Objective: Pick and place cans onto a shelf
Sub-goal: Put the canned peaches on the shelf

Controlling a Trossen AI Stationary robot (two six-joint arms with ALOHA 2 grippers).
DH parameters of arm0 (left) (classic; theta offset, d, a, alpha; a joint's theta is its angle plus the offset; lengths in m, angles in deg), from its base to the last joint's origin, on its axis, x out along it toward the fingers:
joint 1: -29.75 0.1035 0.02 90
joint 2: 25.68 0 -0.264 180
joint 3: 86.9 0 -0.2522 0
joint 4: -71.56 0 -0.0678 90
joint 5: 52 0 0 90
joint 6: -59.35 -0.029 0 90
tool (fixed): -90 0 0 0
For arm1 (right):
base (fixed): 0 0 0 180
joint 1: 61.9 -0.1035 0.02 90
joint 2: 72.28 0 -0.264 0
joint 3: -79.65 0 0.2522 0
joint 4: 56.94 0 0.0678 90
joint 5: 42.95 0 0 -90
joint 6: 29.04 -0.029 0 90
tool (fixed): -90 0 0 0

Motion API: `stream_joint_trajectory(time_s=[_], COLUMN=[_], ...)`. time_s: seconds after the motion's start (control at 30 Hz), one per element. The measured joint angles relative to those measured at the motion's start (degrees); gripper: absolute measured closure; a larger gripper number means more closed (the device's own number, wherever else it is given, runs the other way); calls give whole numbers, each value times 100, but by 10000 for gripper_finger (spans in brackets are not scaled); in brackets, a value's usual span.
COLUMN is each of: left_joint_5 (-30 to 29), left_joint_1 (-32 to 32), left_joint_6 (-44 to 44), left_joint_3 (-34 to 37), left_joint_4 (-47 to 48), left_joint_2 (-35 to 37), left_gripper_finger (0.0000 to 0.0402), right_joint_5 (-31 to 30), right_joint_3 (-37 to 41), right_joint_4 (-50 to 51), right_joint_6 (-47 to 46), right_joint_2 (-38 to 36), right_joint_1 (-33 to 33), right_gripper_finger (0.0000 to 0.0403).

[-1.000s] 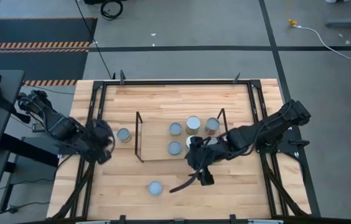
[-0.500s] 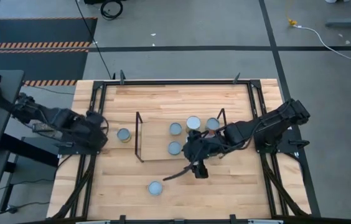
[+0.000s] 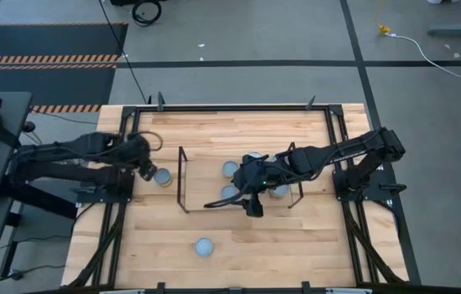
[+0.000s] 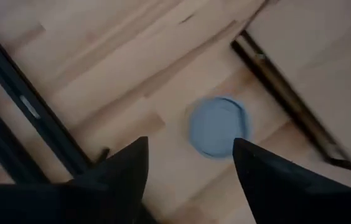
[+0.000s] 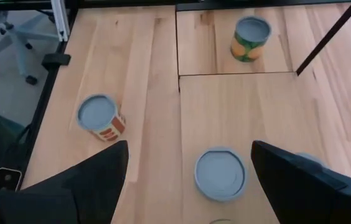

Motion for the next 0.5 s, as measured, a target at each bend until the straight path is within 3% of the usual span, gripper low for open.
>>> stream_joint_trajectory(time_s=[0.13, 0.23, 0.5], left_joint_5=[241, 862, 2122], left_joint_1=[1028, 1912, 4125], left_joint_6=[-1532, -2507, -4335], left_joint_3=[0, 0, 0], left_joint_4=[-305, -749, -1163], left_joint_2=[-409, -538, -1219], left_gripper_finger=[177, 186, 194], right_joint_5=[45, 51, -5], right_joint_3=[0, 0, 0], right_joint_4=[5, 54, 268], right_joint_6=[-42, -170, -558], right_joint_2=[0, 0, 0], right_joint_1=[-7, -33, -70], right_gripper_finger=[56, 56, 56])
